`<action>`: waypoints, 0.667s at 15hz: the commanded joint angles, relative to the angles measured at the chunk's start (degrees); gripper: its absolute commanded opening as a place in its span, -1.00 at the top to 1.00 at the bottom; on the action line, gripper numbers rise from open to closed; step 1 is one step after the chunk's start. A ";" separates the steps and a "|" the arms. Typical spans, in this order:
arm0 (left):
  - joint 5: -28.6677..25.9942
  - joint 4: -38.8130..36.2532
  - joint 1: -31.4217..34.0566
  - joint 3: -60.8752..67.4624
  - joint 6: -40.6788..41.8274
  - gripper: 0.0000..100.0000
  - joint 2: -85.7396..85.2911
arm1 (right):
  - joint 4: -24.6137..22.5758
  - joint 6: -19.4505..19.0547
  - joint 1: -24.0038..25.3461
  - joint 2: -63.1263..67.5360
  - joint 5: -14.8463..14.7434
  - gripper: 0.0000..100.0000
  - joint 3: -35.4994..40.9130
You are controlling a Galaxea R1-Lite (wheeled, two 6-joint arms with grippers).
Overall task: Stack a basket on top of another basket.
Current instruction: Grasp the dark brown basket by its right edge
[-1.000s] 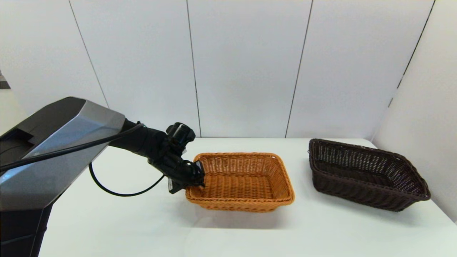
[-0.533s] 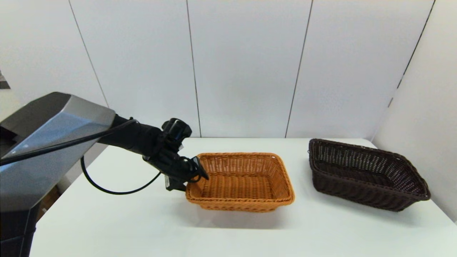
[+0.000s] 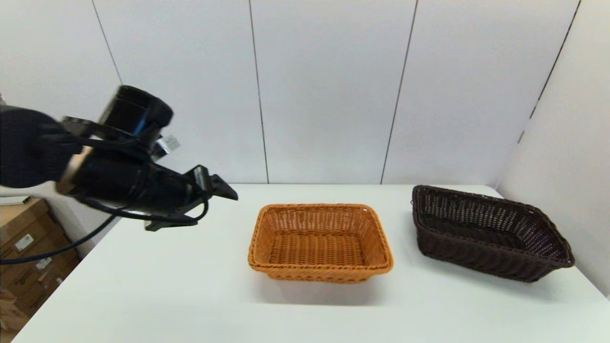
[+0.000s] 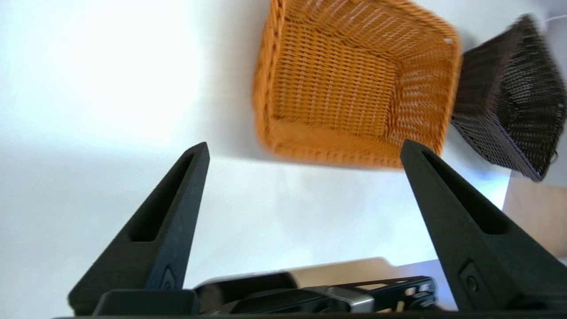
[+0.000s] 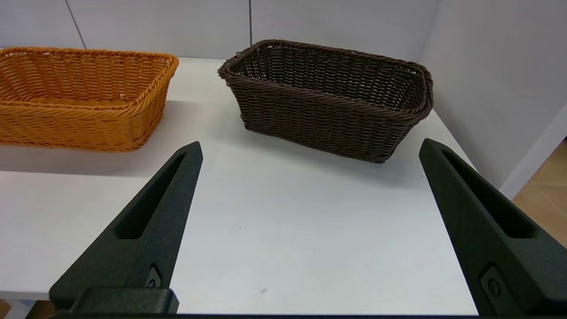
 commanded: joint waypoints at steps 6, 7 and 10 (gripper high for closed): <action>16.49 20.17 7.93 25.57 5.56 -1.00 -55.63 | 0.00 -0.03 0.00 -0.01 0.02 -1.00 0.01; 16.49 23.60 9.78 25.92 6.70 -1.00 -59.94 | 0.00 -0.03 0.00 -0.01 0.02 -1.00 0.01; 16.13 30.02 17.16 26.98 12.24 -1.00 -70.05 | 0.00 -0.03 0.00 -0.01 0.02 -1.00 0.01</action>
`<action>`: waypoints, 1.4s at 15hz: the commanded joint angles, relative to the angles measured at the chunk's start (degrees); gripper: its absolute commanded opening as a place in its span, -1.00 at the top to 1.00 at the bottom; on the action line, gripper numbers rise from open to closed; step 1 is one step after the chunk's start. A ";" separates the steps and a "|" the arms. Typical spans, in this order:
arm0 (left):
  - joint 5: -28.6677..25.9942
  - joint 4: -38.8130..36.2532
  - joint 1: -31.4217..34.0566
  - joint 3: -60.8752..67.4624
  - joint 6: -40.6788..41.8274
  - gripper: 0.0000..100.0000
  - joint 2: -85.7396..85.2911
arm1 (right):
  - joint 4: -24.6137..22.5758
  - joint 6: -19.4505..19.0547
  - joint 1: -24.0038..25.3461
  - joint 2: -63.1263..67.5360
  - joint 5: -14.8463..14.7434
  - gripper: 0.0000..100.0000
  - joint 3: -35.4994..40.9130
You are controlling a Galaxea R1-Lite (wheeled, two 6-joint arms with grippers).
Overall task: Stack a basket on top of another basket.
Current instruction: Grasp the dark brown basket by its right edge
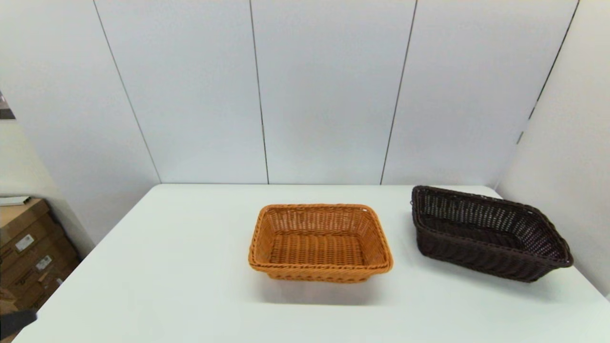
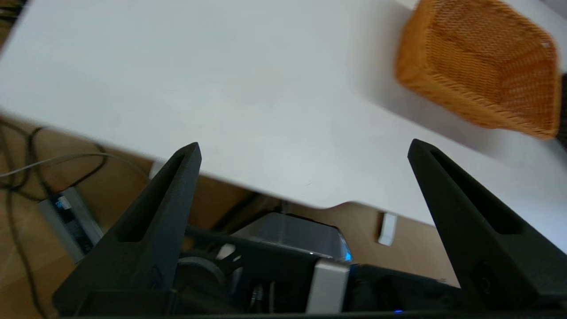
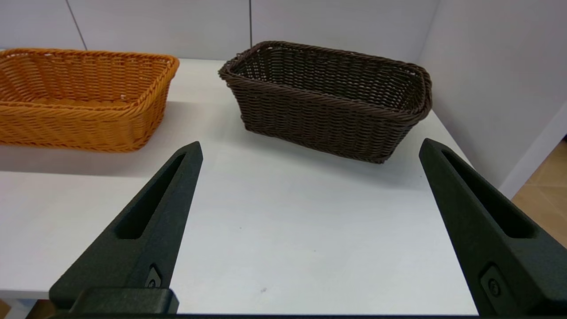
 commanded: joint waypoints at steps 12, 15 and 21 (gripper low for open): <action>0.56 -5.80 13.27 23.43 23.25 -1.00 -40.60 | 0.00 -0.03 0.00 -0.01 0.01 -1.00 0.01; 0.65 -25.75 13.27 33.53 29.40 -1.00 -40.60 | 0.00 -0.03 0.00 -0.01 0.01 -1.00 0.01; -3.57 -42.89 13.27 43.11 36.34 -1.00 -40.60 | 0.00 -0.03 0.00 -0.01 0.01 -1.00 0.01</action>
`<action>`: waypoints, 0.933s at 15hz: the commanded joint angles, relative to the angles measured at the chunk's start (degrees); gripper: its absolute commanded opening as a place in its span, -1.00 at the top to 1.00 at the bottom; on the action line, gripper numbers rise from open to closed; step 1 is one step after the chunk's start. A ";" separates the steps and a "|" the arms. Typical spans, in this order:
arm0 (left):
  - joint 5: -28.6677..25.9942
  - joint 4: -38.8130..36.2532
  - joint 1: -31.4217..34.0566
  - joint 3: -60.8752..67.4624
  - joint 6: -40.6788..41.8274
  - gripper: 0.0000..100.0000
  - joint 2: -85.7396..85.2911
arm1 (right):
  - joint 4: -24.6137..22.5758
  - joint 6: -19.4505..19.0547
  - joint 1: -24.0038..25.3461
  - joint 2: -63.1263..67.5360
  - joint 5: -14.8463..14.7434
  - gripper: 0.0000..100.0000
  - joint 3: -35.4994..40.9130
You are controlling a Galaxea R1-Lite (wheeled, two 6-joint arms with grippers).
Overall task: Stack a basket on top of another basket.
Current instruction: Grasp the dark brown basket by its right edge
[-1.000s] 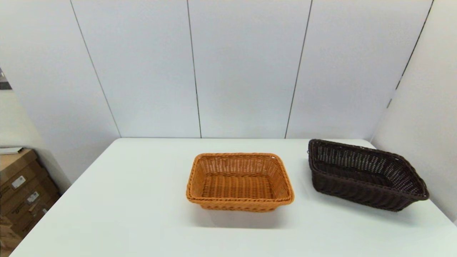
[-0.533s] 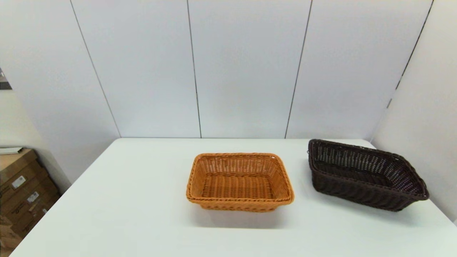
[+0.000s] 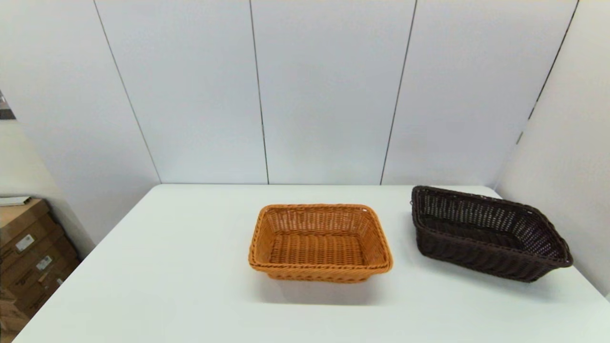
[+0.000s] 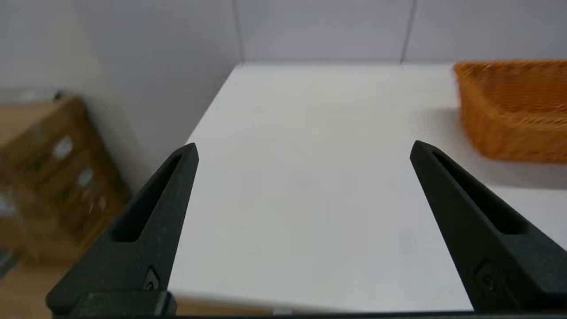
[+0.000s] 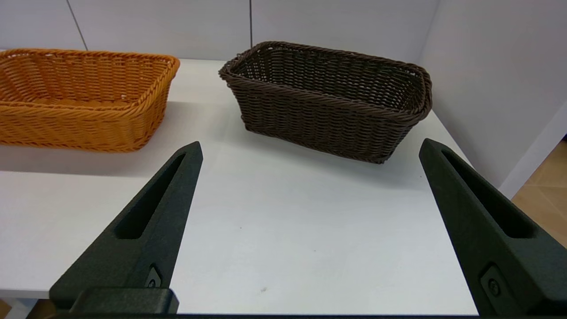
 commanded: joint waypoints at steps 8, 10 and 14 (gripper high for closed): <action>-5.88 -3.83 0.01 4.35 -1.12 -1.00 0.01 | 0.00 -0.05 0.00 -0.01 0.01 -1.00 0.01; -4.74 -4.53 0.01 4.43 -5.25 -1.00 0.01 | 0.00 -0.05 0.00 -0.01 0.01 -1.00 0.01; -4.13 -5.06 0.01 4.61 -5.78 -1.00 0.01 | 0.00 -0.14 0.00 -0.01 0.01 -1.00 0.01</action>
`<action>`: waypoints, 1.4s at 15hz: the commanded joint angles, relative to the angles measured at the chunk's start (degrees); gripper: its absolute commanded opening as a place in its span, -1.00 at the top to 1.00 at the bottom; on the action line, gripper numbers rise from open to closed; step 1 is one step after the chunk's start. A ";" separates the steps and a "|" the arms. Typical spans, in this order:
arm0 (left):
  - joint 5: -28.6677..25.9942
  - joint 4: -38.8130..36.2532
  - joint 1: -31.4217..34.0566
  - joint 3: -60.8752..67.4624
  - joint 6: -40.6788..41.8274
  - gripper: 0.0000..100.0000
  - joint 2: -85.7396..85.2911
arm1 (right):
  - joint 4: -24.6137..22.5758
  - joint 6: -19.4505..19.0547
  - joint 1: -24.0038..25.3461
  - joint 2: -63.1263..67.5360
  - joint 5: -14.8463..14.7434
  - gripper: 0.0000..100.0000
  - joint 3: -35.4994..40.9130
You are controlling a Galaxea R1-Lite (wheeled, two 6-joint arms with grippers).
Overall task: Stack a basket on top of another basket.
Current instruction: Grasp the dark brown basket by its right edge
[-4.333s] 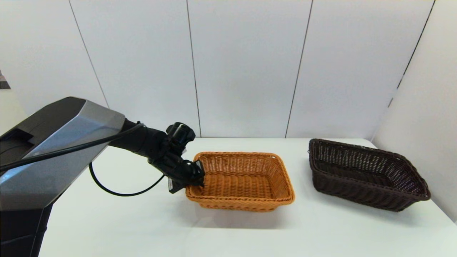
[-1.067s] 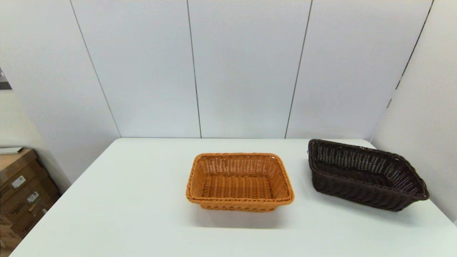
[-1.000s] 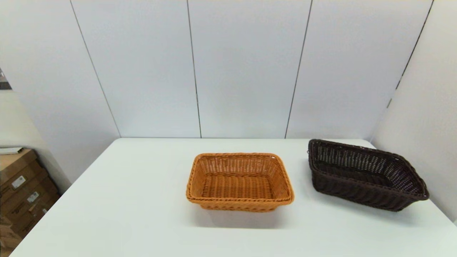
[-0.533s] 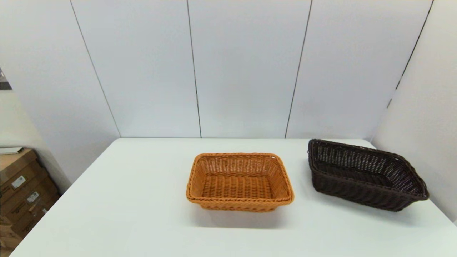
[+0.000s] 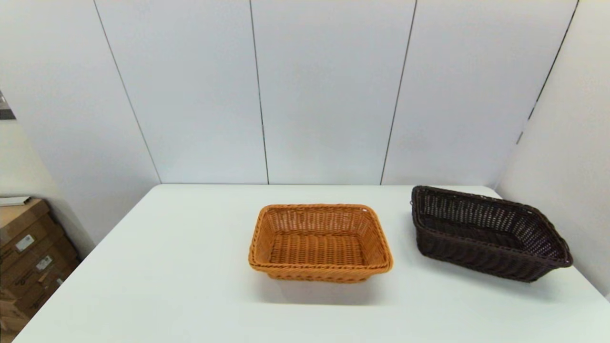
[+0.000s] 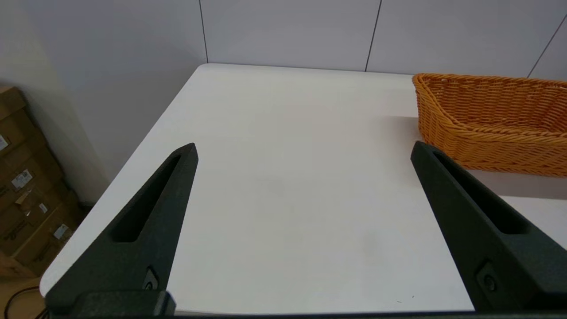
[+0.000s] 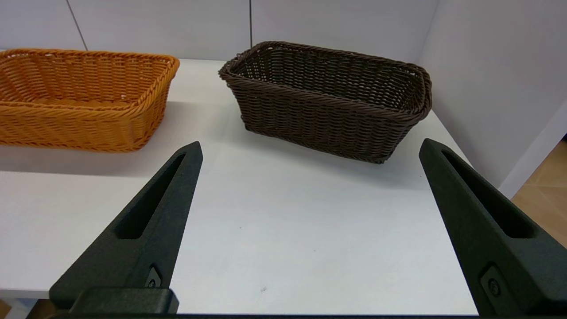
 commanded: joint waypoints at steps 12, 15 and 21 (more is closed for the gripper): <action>0.04 0.00 0.01 0.05 -0.06 -1.00 0.02 | 0.00 1.02 0.00 -0.01 0.01 -1.00 -0.61; 0.04 0.00 0.01 0.05 -0.06 -1.00 0.02 | 3.25 0.94 0.00 -0.01 3.08 -1.00 -8.69; 0.04 0.00 0.01 0.05 -0.06 -1.00 0.02 | 20.04 0.94 0.00 11.85 7.30 -1.00 -25.48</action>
